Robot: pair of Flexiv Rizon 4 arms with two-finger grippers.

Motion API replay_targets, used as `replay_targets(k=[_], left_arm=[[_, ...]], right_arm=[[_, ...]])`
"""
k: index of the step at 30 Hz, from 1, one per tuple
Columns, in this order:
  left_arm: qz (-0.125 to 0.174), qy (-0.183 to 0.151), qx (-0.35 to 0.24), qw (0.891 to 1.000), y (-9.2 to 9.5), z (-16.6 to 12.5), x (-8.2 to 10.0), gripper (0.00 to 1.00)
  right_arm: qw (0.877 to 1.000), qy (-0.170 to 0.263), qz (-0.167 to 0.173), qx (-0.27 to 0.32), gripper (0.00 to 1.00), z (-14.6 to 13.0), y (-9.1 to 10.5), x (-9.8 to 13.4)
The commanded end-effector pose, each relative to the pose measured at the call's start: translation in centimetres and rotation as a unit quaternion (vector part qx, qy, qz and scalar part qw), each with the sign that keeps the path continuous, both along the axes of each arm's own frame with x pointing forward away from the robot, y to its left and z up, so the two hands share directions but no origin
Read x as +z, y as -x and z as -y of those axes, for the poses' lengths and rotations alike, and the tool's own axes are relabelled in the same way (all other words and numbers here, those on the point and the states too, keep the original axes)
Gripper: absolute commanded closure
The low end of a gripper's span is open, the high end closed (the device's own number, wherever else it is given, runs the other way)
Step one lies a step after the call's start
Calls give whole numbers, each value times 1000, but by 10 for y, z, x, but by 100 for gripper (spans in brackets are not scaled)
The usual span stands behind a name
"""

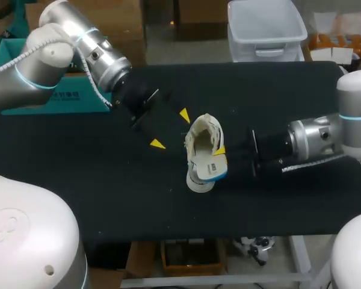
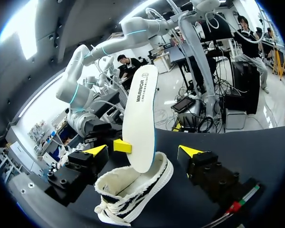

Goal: Open the shoe tongue, take the insole out of the shoe, put the insole back into the shoe, and pack the shoe into the shoebox

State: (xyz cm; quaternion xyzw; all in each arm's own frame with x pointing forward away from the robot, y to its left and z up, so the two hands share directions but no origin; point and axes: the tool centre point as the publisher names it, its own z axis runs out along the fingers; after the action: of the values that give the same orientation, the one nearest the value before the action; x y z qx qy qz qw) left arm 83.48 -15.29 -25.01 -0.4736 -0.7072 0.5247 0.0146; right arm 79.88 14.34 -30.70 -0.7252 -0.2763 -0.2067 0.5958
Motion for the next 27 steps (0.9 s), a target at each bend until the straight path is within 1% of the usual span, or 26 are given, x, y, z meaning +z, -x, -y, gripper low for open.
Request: replay_targets(k=[1, 20, 22, 23, 24, 26, 27], left_arm=[[-6, 47, 87, 995, 4, -1, -6, 0], [-6, 47, 87, 995, 4, -1, -6, 0], [-5, 45, 82, 996, 5, 0, -7, 0], [-6, 49, 88, 995, 6, 0, -7, 0], [-5, 54, 102, 993, 7, -1, -8, 0], [-5, 58, 105, 993, 6, -2, -9, 0], [-5, 62, 113, 992, 6, -3, -9, 0]], right_arm=[[1000, 0, 7, -10, 100, 2, 6, 0], [1000, 0, 7, -10, 100, 2, 6, 0], [1000, -2, 4, -25, 100, 1, 6, -7], [999, -6, 7, -34, 100, 0, 6, -9], [999, 2, 6, -45, 100, -1, 8, -11], [999, -7, 14, -46, 100, -4, 10, -13], [998, 1, 17, -58, 100, -6, 11, -14]])
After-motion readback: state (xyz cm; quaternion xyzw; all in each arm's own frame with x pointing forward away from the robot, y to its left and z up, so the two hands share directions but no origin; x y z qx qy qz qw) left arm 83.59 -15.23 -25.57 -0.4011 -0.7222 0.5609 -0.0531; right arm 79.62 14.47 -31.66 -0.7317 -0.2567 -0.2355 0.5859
